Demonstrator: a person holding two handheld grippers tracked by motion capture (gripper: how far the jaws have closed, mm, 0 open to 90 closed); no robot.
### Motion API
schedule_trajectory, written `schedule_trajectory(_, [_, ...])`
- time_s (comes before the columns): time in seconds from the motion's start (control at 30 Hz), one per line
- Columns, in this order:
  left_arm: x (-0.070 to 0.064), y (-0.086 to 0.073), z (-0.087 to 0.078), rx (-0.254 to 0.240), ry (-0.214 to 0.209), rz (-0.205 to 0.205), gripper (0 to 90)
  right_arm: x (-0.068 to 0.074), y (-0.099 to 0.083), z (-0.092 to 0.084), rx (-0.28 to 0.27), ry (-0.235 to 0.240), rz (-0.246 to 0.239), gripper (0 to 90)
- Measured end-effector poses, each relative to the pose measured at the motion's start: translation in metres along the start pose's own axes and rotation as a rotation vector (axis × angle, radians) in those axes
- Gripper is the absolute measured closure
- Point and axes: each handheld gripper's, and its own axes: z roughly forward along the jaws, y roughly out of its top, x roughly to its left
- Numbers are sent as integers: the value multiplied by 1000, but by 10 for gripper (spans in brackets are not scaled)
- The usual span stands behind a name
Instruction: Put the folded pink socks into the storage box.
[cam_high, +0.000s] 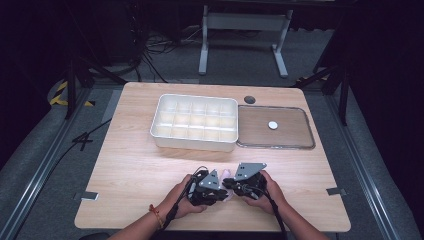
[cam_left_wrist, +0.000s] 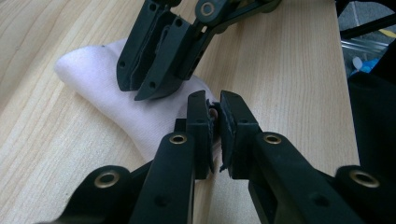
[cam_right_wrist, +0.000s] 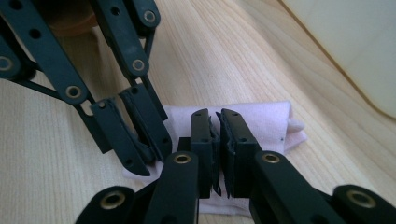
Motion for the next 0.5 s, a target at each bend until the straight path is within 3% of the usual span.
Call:
schedule_trajectory(0.3, [-1, 0, 0, 4, 6, 5, 824, -8, -4, -3, 24, -21, 18, 867])
schedule_trajectory(0.5, [-1, 0, 0, 3, 7, 8, 823, -13, -5, -7, 39, -63, 32, 867])
